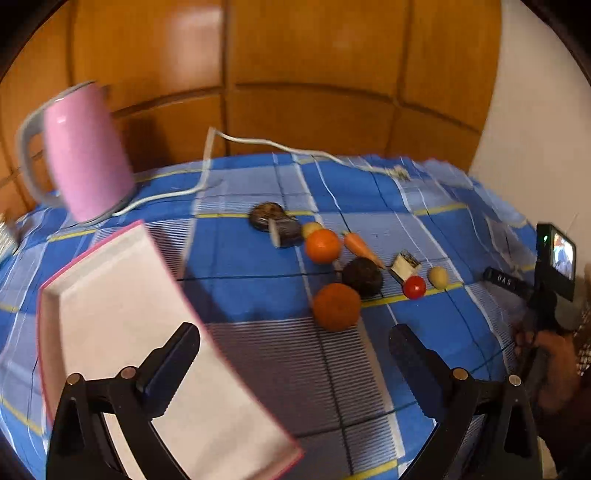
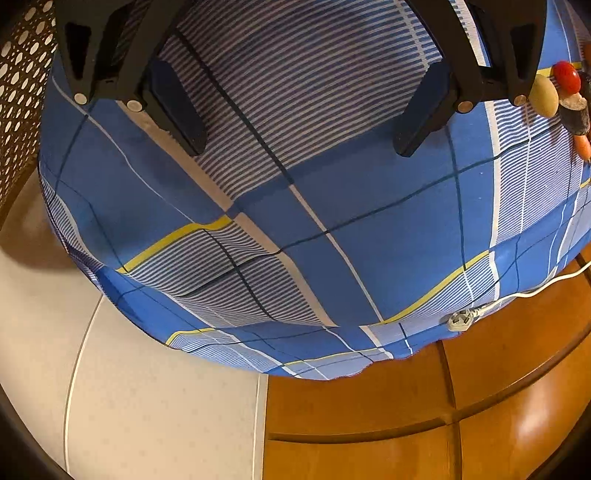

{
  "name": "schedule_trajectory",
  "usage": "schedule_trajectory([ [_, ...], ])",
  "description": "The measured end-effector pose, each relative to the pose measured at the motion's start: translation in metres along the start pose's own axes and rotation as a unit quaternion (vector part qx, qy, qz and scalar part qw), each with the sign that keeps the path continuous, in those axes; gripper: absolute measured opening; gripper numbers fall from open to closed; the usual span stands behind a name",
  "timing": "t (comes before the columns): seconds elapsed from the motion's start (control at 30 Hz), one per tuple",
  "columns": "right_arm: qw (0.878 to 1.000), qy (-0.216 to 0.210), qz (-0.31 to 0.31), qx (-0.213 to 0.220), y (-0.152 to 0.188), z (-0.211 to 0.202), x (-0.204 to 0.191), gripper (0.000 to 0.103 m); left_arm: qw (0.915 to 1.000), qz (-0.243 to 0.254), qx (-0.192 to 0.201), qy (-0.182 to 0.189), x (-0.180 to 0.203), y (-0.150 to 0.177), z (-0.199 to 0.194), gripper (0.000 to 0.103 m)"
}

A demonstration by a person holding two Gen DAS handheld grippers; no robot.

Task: Organize fruits
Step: 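Grasp the large orange with the left gripper, then carry the orange into the pink tray and open the left gripper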

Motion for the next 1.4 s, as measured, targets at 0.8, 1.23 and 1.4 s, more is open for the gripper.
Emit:
schedule_trajectory([
  [0.8,1.0,0.007,-0.005,0.002,0.001,0.001,-0.002,0.103,0.9965,-0.054,-0.026,0.059,0.008,-0.006,0.037,0.041],
  [1.23,1.0,0.004,-0.003,0.002,0.002,0.001,-0.003,0.103,0.9641,-0.231,0.008,-0.13,-0.192,0.018,0.004,0.043],
  [1.4,1.0,0.004,-0.003,0.002,0.002,0.001,-0.003,0.103,0.9567,-0.25,0.015,-0.148,-0.209,0.032,-0.005,0.067],
])
Point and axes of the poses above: each gripper's, at about its wrist camera, not at the fingertips, and z roughly the way its jaws point, x to its right, y to its underside, the point moved 10 cm from there along z, roughly the way its jaws point, and after that the axes turned 4 degrees about -y, right-handed, at the moved point
